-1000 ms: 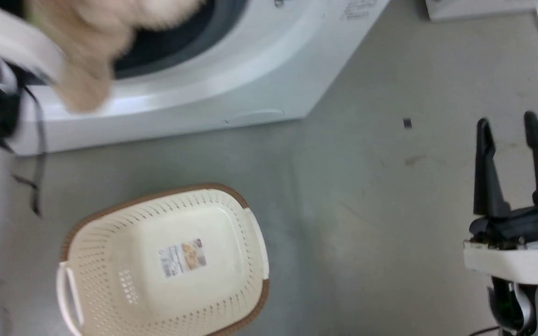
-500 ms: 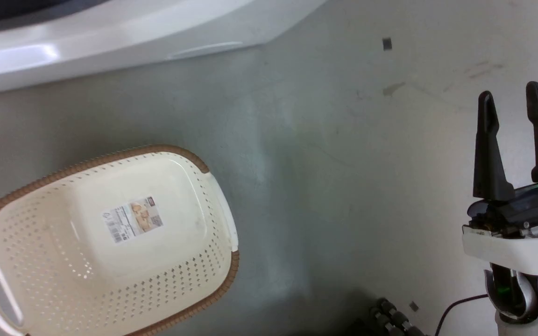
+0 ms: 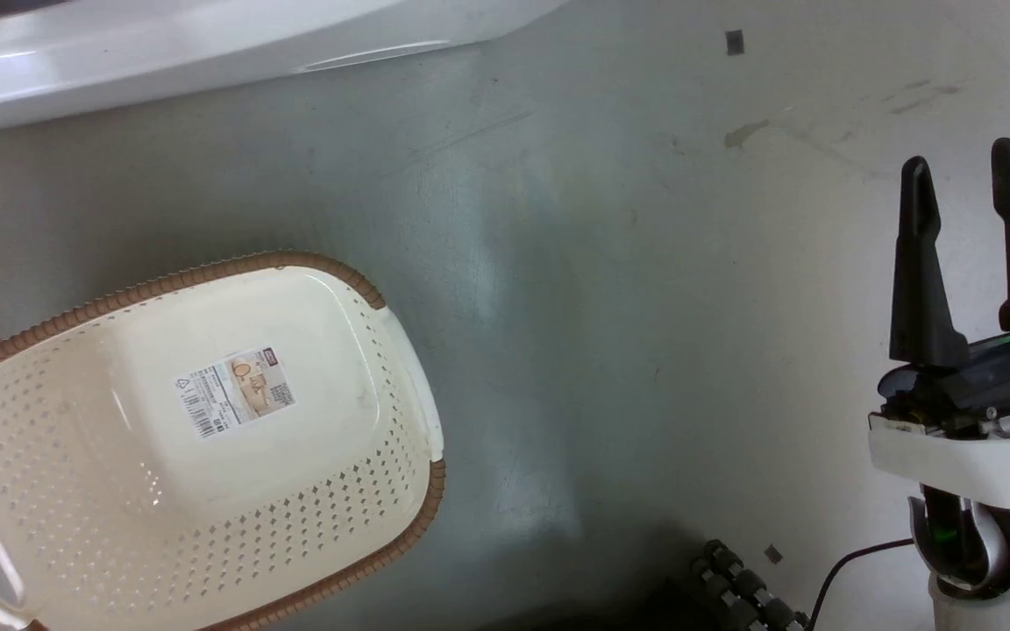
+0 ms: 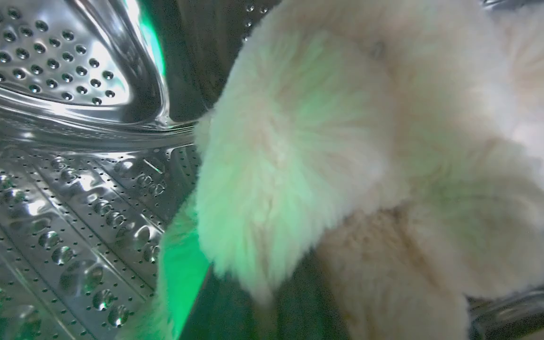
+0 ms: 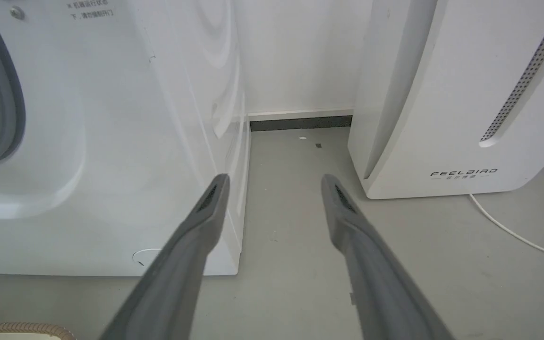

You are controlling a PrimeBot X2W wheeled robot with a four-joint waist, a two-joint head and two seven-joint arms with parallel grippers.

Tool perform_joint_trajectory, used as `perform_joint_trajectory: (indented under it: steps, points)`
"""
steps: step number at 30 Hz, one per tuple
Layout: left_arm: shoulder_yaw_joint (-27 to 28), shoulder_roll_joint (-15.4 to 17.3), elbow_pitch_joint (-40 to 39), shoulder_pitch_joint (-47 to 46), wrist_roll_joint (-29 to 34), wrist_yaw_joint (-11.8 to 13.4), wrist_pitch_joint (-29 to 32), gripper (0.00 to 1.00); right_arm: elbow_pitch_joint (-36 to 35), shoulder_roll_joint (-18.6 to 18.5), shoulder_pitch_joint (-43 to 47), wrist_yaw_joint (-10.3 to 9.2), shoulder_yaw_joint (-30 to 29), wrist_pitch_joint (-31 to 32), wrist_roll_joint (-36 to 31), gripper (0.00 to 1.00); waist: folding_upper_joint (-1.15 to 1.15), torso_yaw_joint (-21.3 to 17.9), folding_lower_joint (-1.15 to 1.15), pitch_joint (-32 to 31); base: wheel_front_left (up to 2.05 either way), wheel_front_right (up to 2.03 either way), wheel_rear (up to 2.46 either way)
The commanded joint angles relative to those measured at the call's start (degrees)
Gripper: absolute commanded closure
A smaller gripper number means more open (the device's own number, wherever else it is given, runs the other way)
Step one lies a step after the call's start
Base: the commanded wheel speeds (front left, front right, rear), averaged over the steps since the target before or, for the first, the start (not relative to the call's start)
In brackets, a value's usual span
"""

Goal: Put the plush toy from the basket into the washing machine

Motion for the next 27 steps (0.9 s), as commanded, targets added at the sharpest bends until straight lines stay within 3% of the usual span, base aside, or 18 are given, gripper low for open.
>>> perform_joint_trajectory:
  steps: [1,2,10,19,27]
  points:
    - [-1.1,-0.4,1.2,1.1,-0.5,-0.2,-0.2,0.98,0.2,0.0,-1.3,-0.05,0.0,-0.3,0.0,0.00,0.00,0.3,-0.01,-0.3,0.00,0.00,0.00]
    - [-1.9,-0.4,1.5,1.2,-1.0,-0.2,-0.7,0.00,0.3,0.0,-1.4,-0.05,-0.1,-0.3,-0.1,0.00,0.00,0.5,-0.01,-0.5,0.00,0.00,0.00]
    - [-5.5,-1.1,5.1,3.9,-5.4,-0.3,-6.3,0.00,1.5,0.0,-1.4,-0.05,-0.7,-0.3,-1.3,0.00,0.00,2.3,-0.01,-6.4,0.00,0.00,0.00]
    - [-8.1,-4.3,8.3,14.3,-11.5,-0.3,-13.4,0.00,4.6,0.0,1.1,-0.05,-1.5,-0.3,-3.4,0.00,0.00,6.0,-0.01,-19.7,0.00,0.00,0.00]
    - [-9.0,-6.5,6.3,25.6,-15.7,-0.3,-17.4,0.00,7.0,0.0,6.0,-0.05,-1.9,-0.3,-6.1,0.00,0.00,10.2,-0.01,-31.7,0.00,0.00,0.00]
